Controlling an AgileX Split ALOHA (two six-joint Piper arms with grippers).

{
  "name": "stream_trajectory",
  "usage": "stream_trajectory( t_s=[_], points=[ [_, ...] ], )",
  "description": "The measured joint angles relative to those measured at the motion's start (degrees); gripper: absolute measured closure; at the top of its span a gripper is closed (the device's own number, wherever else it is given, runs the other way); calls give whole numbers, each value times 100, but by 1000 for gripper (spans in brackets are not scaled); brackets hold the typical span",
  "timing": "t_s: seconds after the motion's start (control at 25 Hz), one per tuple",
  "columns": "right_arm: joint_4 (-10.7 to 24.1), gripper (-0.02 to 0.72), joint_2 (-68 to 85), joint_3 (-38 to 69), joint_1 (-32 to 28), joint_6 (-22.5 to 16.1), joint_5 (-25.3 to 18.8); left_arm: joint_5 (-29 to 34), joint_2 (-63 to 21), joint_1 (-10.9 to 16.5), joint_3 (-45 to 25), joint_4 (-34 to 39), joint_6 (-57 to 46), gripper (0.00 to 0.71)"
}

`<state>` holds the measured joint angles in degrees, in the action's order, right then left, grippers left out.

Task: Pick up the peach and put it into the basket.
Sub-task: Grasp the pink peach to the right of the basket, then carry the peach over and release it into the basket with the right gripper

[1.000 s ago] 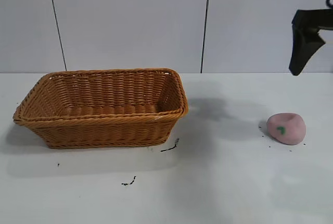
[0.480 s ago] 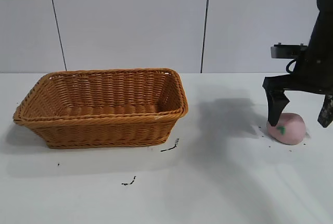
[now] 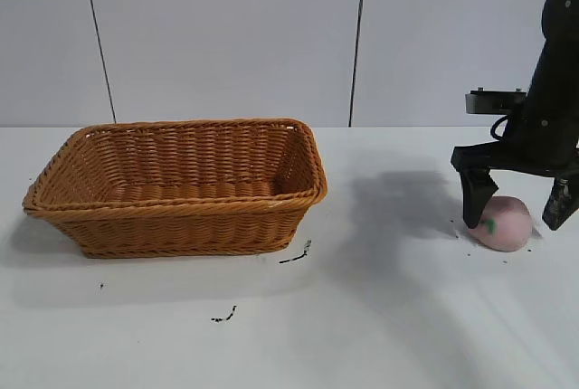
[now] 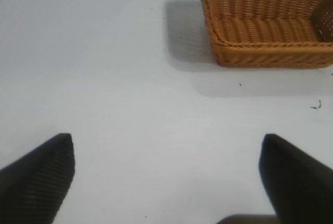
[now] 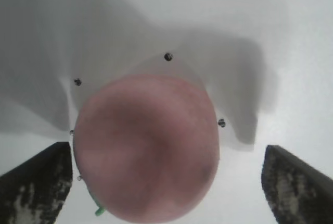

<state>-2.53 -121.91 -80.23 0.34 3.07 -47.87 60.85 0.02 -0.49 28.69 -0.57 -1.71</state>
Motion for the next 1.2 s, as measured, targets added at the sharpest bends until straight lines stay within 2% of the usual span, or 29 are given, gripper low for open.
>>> stream_trajectory(
  t_s=[0.04, 0.16, 0.24, 0.4, 0.72, 0.84, 0.92, 1.08, 1.12, 1.2],
  points=[
    [0, 302, 0, 0, 0, 0, -13, 0, 0, 0, 0, 0, 0, 17],
    [-5, 638, 8, -5, 0, 0, -88, 0, 0, 0, 0, 0, 0, 17],
    [-5, 718, 79, -40, 0, 0, -119, 0, 0, 0, 0, 0, 0, 17],
    [39, 718, 379, -343, 0, 36, -411, 0, 0, 0, 0, 0, 0, 17],
    [58, 718, 1134, -1914, 18, 42, -1705, 0, 0, 0, 0, 0, 0, 17],
    [82, 718, 1113, -2421, 211, 42, -1992, 0, 0, 0, 0, 0, 0, 17],
    [82, 718, 1086, -2601, 346, 42, -2034, 0, 0, 0, 0, 0, 0, 17],
    [74, 718, 884, -3344, 1085, 24, -2119, 0, 0, 0, 0, 0, 0, 17],
    [36, 718, 711, -3761, 1502, 18, -2144, 0, 0, 0, 0, 0, 0, 17],
    [-7, 718, 484, -4105, 1962, 5, -2144, 0, 0, 0, 0, 0, 0, 17]
  ],
)
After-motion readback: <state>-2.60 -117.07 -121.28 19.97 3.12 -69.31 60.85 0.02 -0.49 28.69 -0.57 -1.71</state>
